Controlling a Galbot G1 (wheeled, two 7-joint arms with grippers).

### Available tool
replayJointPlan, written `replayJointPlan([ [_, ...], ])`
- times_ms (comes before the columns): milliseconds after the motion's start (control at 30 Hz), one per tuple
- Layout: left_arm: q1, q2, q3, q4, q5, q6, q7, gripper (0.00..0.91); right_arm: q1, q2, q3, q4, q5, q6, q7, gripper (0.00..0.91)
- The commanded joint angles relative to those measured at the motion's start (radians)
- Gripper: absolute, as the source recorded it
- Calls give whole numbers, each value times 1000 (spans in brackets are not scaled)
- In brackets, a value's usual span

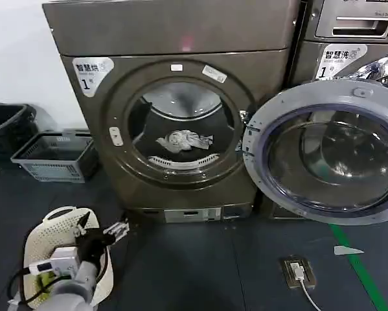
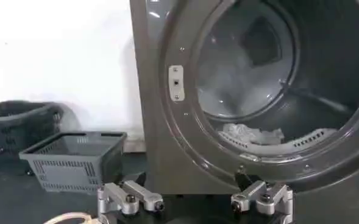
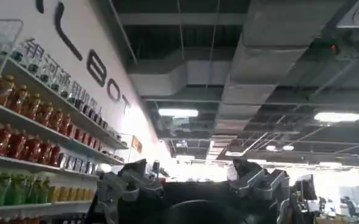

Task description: Grasp the clothes from the dryer.

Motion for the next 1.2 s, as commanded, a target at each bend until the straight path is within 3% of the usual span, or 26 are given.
replayJointPlan([
  [33, 1, 0, 1, 0, 0, 49, 0, 907, 0, -1, 0, -2, 1, 11, 5, 907],
  [1200, 6, -1, 0, -2, -13, 49, 12, 907, 5, 5, -7, 7, 5, 0, 6, 907],
])
